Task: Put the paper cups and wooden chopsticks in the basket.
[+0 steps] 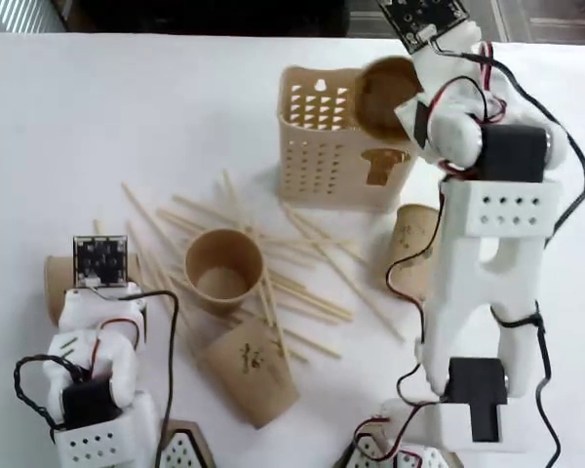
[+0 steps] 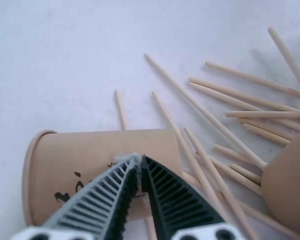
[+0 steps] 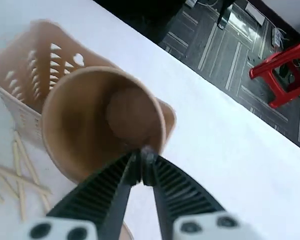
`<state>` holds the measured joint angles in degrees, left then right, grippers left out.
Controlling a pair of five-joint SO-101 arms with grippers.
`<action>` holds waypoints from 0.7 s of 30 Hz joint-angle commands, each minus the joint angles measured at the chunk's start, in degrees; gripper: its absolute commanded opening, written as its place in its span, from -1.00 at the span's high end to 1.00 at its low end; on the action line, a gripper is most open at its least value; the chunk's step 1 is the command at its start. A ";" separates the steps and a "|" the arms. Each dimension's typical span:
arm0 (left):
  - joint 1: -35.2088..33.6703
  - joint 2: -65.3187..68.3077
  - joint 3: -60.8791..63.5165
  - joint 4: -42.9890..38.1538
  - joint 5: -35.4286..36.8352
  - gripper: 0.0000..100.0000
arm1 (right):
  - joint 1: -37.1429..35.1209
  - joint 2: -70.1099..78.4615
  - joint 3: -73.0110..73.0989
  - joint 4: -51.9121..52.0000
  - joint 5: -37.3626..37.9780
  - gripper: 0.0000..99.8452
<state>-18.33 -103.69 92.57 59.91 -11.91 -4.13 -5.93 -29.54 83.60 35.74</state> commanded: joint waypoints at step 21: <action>-0.40 -0.48 -0.26 -0.79 -0.44 0.92 | -0.22 12.09 -0.88 -25.01 0.35 0.96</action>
<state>-18.33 -103.69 92.57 59.91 -11.91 -6.15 5.49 -29.45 61.36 35.82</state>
